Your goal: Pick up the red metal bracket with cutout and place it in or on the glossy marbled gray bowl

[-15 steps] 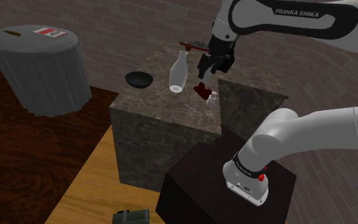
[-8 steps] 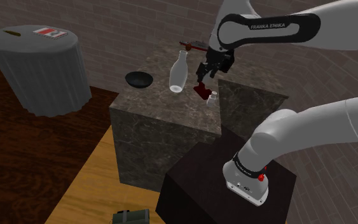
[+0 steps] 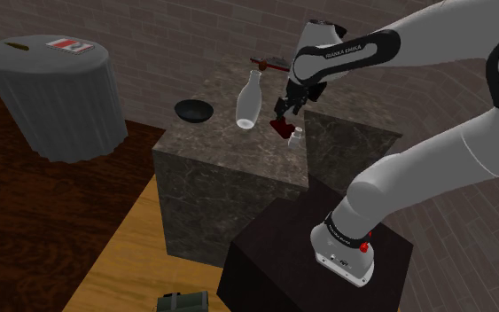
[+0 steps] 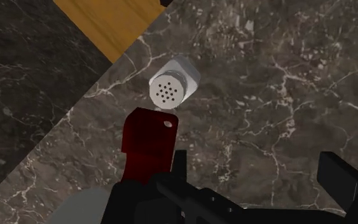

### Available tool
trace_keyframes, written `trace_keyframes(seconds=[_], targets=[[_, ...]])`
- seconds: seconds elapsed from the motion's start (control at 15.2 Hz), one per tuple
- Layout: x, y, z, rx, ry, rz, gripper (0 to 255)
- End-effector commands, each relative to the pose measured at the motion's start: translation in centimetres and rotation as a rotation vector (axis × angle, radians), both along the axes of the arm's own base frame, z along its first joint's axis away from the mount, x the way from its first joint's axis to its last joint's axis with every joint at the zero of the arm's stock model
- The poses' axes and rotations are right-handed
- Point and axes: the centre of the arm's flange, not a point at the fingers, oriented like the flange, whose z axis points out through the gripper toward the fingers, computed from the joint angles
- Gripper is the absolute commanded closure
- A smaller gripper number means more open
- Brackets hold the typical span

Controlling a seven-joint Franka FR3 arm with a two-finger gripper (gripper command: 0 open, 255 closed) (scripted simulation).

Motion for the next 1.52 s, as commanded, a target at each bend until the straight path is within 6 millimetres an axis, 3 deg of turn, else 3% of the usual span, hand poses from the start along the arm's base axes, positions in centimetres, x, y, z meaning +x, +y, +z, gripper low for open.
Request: trace_keyframes(seconds=[0.0,0.59,1.06,1.45], targets=[[0.8,-2.0,-1.5,-0.013,0.0,-0.015,0],[3.1,-10.2,-8.0,-0.063,0.006,-0.081,0],[3.2,-10.8,-11.6,-0.063,0.006,-0.081,0],[3.3,-10.8,-11.9,-0.063,0.006,-0.081,0]])
